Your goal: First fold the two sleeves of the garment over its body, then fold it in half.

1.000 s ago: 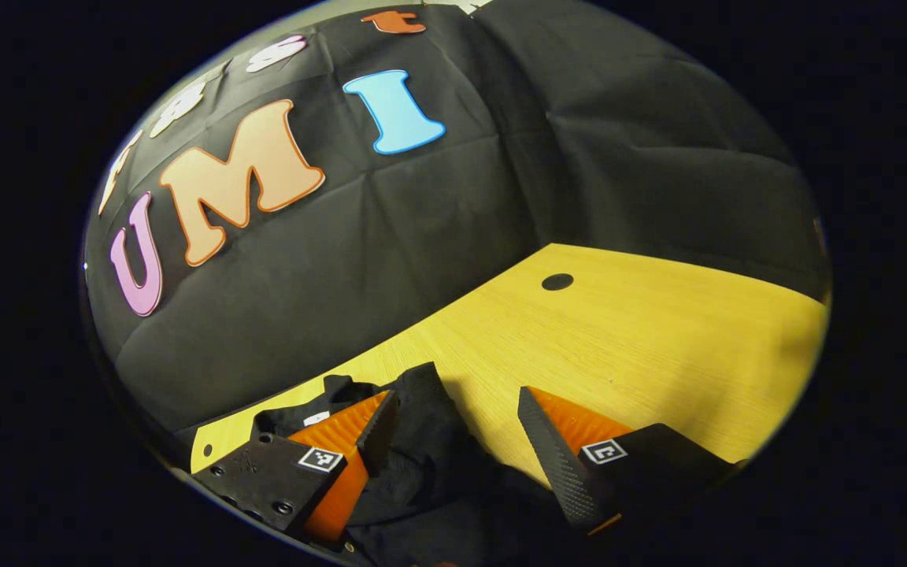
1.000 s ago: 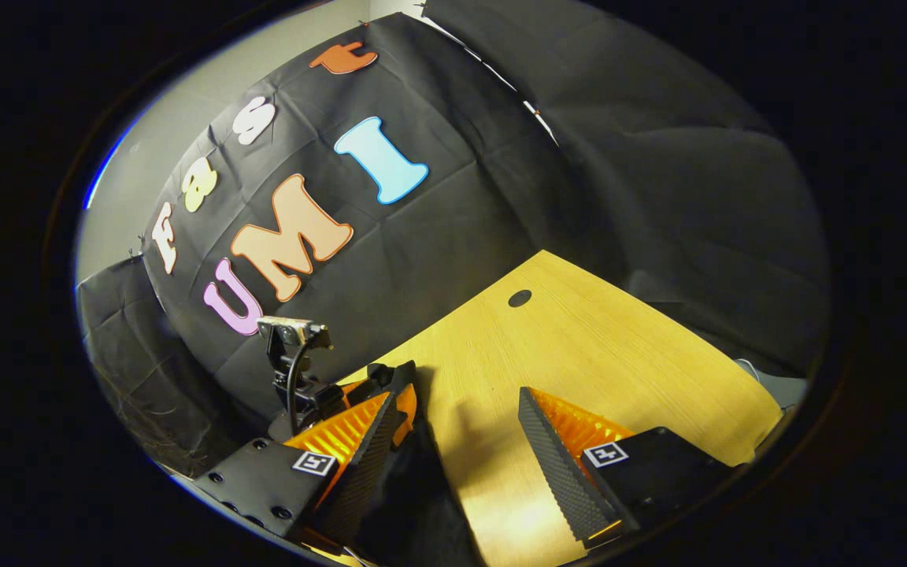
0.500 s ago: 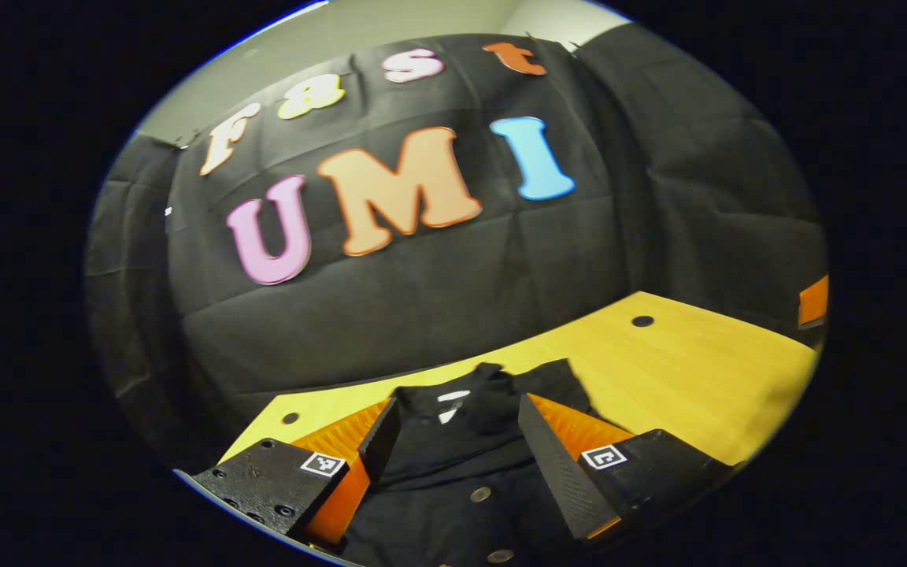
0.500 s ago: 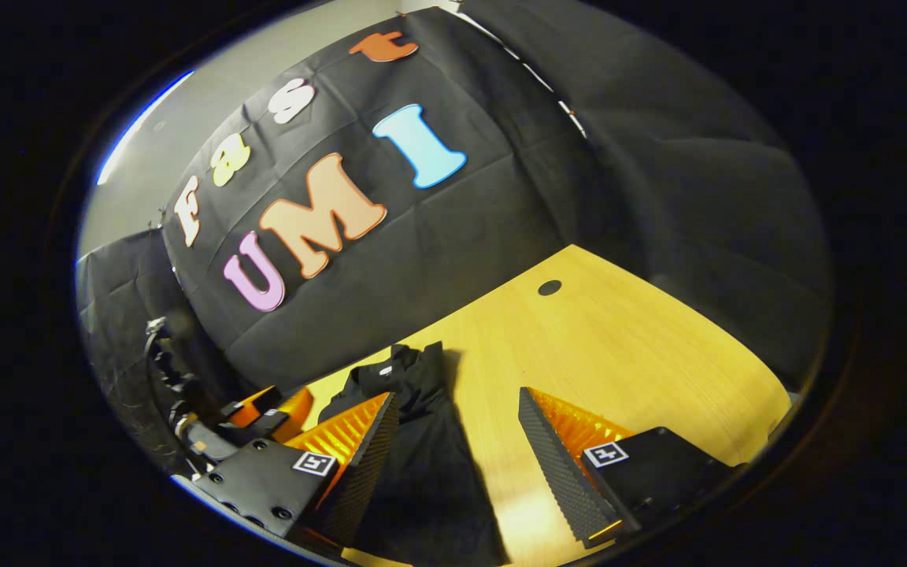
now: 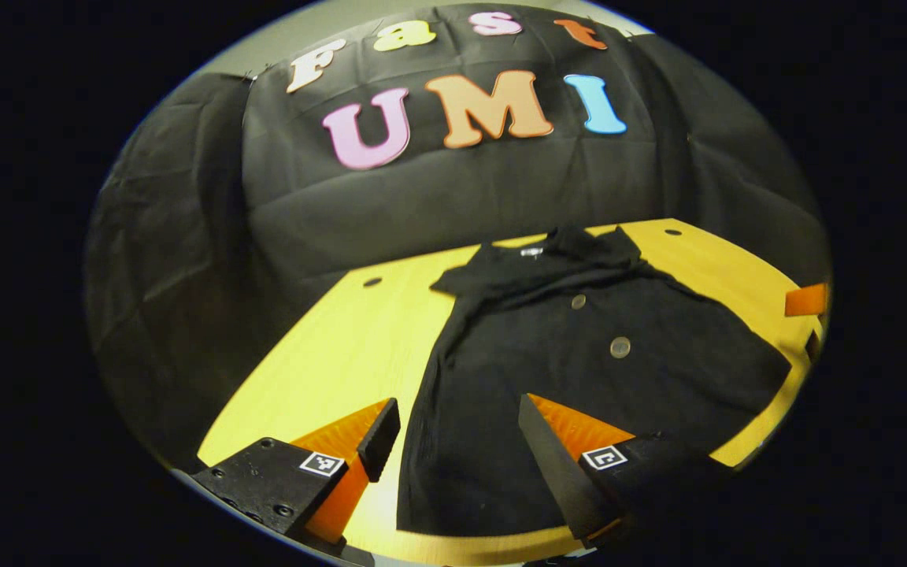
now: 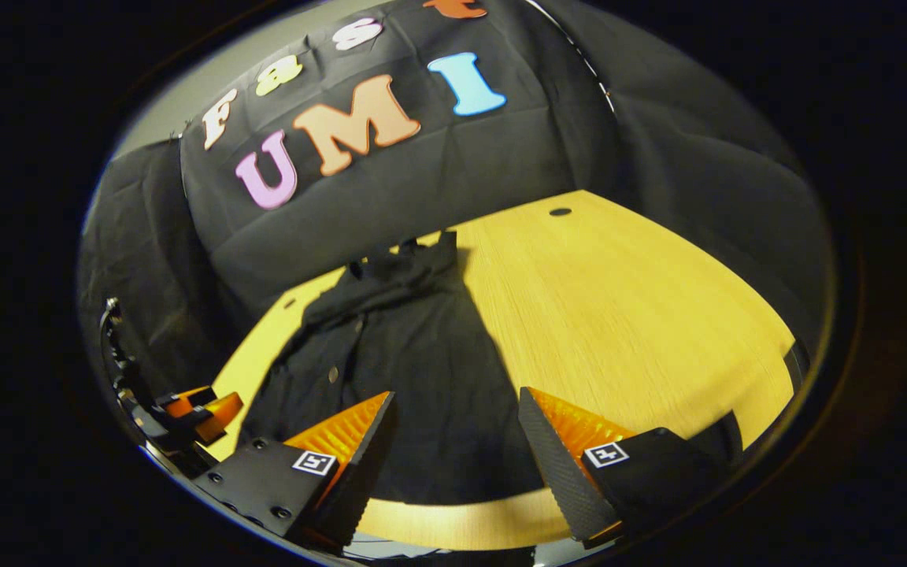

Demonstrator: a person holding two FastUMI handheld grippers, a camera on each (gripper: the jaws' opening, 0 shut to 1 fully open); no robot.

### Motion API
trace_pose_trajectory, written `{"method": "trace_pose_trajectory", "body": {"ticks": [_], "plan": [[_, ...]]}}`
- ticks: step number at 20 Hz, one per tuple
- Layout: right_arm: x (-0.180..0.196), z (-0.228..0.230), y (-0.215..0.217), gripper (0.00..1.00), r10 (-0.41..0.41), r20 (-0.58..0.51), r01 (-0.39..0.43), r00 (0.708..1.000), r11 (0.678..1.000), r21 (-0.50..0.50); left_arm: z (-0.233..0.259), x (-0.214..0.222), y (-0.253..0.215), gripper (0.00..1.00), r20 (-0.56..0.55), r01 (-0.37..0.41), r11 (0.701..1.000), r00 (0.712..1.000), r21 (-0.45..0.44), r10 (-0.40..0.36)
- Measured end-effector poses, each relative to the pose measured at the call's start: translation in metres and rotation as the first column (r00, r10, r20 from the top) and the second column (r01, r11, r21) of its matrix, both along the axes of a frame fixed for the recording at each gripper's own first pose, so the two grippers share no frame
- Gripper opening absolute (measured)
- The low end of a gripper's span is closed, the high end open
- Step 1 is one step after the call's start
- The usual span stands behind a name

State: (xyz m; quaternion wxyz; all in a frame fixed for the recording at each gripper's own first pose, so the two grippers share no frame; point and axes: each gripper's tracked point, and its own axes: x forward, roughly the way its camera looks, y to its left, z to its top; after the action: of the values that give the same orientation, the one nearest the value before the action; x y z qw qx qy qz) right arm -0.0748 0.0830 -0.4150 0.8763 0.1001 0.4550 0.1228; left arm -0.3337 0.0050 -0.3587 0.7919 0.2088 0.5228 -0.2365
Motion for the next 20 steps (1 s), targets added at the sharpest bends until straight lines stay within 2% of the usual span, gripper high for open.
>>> {"method": "trace_pose_trajectory", "body": {"ticks": [7,11,13,14,15,16,17,18,19,20], "plan": [[-0.021,-0.041,-0.001,0.98,0.028,-0.028,-0.031,0.999,0.990,-0.137,-0.011,-0.022,0.019,0.94,-0.036,0.006,1.000,0.999,-0.016,-0.007],[-0.029,-0.052,-0.005,0.98,0.125,-0.028,-0.128,0.992,0.955,-0.267,-0.027,-0.052,0.030,0.95,-0.120,-0.003,1.000,0.993,0.027,0.006],[-0.029,-0.052,-0.002,0.99,0.141,-0.018,-0.141,0.990,0.955,-0.260,-0.025,-0.049,0.028,0.96,-0.091,-0.017,1.000,0.996,0.016,0.018],[-0.028,-0.053,-0.001,0.94,0.129,-0.016,-0.129,0.992,0.961,-0.246,-0.023,-0.051,0.032,1.00,-0.095,-0.031,0.999,0.995,0.022,0.033],[-0.029,-0.053,-0.001,0.99,0.126,-0.007,-0.124,0.992,0.963,-0.241,-0.021,-0.050,0.033,0.95,-0.082,-0.047,0.999,0.995,0.019,0.049],[-0.028,-0.054,-0.001,0.92,0.134,-0.005,-0.131,0.991,0.961,-0.244,-0.025,-0.052,0.034,0.96,-0.080,-0.066,0.998,0.995,0.024,0.068],[-0.026,-0.053,0.002,0.98,0.146,0.001,-0.142,0.989,0.960,-0.240,-0.025,-0.051,0.031,0.95,-0.073,-0.088,0.996,0.994,0.001,0.088],[-0.028,-0.054,0.005,0.98,0.161,-0.003,-0.158,0.987,0.961,-0.226,-0.025,-0.053,0.025,0.95,-0.080,-0.111,0.993,0.991,-0.028,0.108],[-0.027,-0.055,0.011,0.88,0.177,0.000,-0.173,0.984,0.961,-0.214,-0.027,-0.058,0.020,0.87,-0.082,-0.121,0.992,0.990,-0.047,0.117],[-0.029,-0.055,0.018,0.79,0.194,-0.006,-0.191,0.981,0.960,-0.206,-0.023,-0.061,0.018,0.78,-0.087,-0.098,0.994,0.992,-0.054,0.093]]}}
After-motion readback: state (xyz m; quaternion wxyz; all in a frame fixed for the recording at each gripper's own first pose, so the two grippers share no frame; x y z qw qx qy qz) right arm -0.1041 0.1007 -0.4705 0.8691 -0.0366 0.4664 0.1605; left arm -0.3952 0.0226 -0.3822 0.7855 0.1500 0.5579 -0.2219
